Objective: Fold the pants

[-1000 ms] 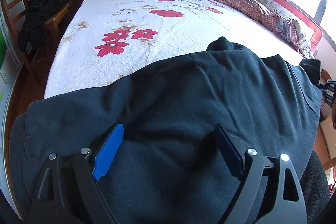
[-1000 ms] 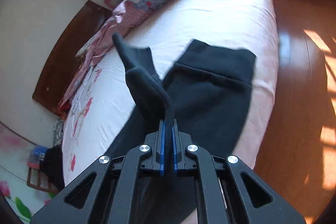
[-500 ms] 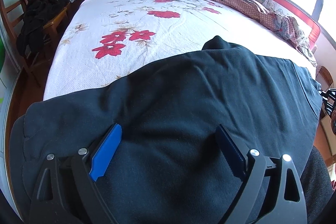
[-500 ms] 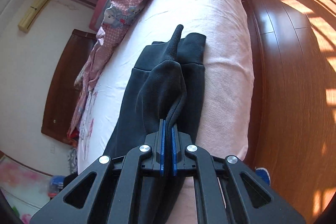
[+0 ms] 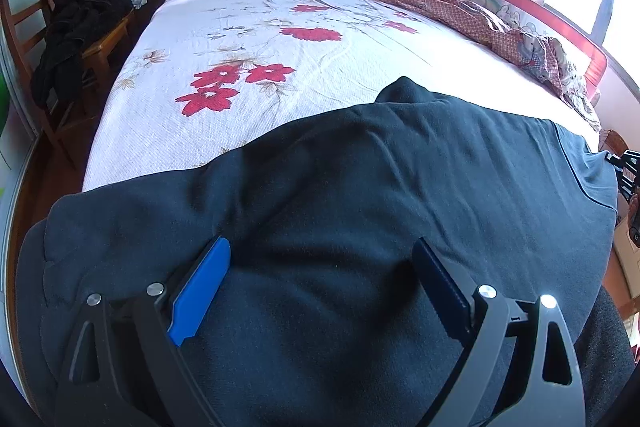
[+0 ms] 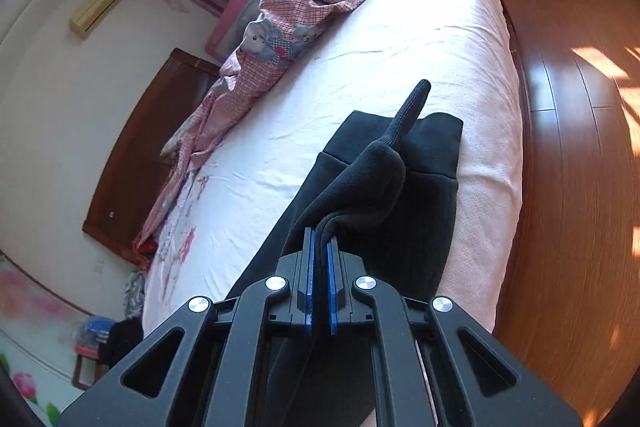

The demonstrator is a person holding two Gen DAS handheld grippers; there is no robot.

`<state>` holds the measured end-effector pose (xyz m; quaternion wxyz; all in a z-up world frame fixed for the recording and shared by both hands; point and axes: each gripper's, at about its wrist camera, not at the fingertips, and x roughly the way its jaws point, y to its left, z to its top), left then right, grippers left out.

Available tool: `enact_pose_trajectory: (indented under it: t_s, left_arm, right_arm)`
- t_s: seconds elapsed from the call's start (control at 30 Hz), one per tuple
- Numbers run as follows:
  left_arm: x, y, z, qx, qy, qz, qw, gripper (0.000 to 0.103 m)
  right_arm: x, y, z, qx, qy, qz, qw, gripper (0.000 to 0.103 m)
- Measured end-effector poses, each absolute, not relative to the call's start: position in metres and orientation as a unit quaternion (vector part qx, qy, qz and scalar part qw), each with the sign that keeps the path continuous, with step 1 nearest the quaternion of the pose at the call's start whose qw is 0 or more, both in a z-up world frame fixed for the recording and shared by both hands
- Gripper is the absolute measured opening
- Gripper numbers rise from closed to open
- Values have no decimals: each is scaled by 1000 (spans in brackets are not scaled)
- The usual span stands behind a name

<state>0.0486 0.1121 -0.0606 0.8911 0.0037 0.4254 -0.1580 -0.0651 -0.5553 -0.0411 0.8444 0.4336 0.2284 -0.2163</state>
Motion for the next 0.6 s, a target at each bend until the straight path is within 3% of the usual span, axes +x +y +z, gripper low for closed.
enact_pose_trajectory:
  t_s: [0.07,0.13,0.2,0.27,0.4,0.53,0.6]
  left_arm:
    - [47,112,-61,3,422,-158,893,92]
    - [47,112,-61,2,421,-160,893,92]
    - [47,114,-61,-2,420,-163,893,92]
    - [48,114,-62,-3,420,-164,893,92]
    - [48,114,-63,0,418,-165,893,93]
    - [47,113,-63,0,417,-164,894,93]
    - [47,113,-63,1,418,-164,894,93]
  right_arm:
    - [-66,-566,-76,460,277,-241,809,5]
    - [-85,-573,-95,531,227,-227,784,5]
    - [-89,-575,-96,552,220,-217,775,14]
    - [-90,-581,-90,567,215,-204,768,37]
    - [-88,-603,-66,560,177,-207,783,43]
    - [-64,-613,-56,534,207,-201,795,42]
    - [-46,-610,-42,492,239,-197,814,18]
